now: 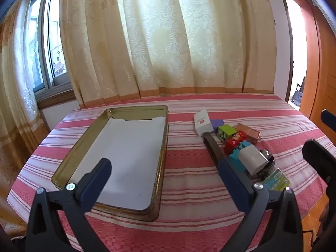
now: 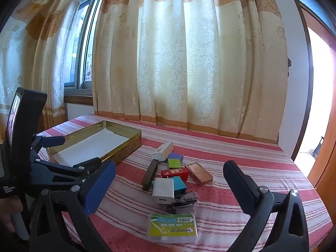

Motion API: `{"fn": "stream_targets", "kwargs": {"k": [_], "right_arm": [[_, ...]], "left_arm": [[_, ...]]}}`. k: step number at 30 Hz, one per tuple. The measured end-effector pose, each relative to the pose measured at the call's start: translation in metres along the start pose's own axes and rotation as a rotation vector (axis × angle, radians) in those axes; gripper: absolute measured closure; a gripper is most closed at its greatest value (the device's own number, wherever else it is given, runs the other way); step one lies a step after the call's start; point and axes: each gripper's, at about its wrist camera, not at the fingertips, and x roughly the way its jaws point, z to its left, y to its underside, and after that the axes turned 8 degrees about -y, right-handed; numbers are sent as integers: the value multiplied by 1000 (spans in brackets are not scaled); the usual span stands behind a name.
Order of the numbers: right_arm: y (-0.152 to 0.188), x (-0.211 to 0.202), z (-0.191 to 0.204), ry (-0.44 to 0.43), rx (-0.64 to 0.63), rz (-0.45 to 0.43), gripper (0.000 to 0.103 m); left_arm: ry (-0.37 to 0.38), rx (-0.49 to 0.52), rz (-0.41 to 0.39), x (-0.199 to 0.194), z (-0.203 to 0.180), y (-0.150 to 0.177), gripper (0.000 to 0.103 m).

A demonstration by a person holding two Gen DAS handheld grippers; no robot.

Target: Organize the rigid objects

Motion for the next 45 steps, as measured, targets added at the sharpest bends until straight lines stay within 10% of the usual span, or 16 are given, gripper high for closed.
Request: {"fn": "stream_targets", "kwargs": {"k": [45], "right_arm": [[6,-3,-1,-26,32,7,0]], "left_arm": [[-26,10,-33,-2,1,4,0]]}}
